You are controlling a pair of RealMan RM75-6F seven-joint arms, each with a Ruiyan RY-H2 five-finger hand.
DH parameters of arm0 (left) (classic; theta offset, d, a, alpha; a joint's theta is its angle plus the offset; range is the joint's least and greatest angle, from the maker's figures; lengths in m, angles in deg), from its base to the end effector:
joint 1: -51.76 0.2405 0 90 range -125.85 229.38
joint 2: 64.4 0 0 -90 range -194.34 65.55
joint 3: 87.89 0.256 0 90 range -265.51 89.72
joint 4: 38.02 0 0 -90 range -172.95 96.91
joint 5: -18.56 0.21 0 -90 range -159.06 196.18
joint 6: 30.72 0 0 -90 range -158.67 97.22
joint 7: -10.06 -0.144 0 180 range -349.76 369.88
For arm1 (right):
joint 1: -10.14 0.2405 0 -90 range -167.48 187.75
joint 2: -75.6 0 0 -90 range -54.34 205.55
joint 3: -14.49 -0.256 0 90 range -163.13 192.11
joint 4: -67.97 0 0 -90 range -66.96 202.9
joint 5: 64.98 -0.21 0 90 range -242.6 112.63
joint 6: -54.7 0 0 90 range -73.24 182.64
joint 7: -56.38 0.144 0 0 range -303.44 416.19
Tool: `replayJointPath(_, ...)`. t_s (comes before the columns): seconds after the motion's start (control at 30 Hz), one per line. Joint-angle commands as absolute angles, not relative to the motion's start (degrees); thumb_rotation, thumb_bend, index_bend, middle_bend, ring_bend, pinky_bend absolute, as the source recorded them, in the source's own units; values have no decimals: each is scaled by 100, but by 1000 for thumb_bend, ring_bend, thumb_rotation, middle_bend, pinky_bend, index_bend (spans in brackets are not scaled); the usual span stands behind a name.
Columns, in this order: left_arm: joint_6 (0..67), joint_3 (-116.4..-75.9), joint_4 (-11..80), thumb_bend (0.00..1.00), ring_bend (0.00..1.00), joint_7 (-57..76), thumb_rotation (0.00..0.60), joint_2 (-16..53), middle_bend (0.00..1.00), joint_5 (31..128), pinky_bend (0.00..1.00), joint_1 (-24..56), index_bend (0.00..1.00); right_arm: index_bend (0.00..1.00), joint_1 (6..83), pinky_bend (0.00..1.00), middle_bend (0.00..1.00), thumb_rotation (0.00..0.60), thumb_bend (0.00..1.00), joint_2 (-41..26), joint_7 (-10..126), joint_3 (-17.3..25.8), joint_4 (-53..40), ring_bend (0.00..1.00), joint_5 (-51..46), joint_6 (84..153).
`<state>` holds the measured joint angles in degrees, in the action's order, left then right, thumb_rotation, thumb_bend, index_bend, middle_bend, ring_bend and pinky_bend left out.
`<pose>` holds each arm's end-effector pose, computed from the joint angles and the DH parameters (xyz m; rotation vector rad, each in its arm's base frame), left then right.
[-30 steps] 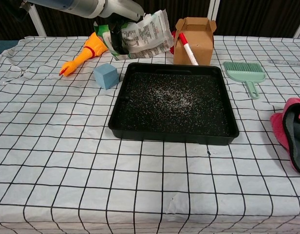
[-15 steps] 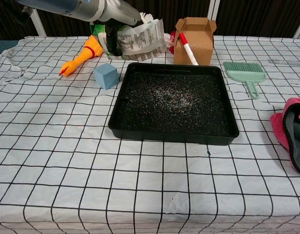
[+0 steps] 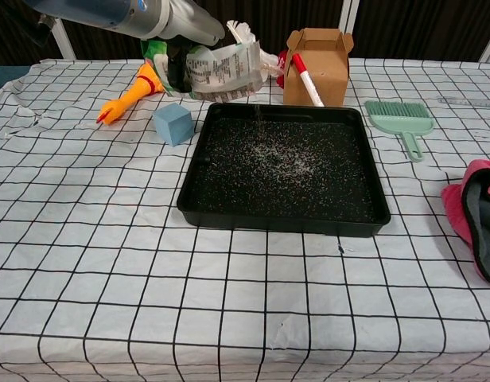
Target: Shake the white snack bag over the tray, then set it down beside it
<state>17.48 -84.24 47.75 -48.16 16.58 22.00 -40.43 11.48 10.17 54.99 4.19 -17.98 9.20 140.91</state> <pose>0.0038 0.4274 0.0076 -2.0399 -0.4375 -0.3133 -0.3564 -0.1831 0.1987 1.1053 -0.8296 0.7772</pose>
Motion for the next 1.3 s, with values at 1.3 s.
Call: replayJointPath(1.3,2832,-10245,3660,811,520,3587,600,2526,652,8826,523,-498,602,239,1160,293,48,600,182,1004,5395,455,-1867,143,976,14092)
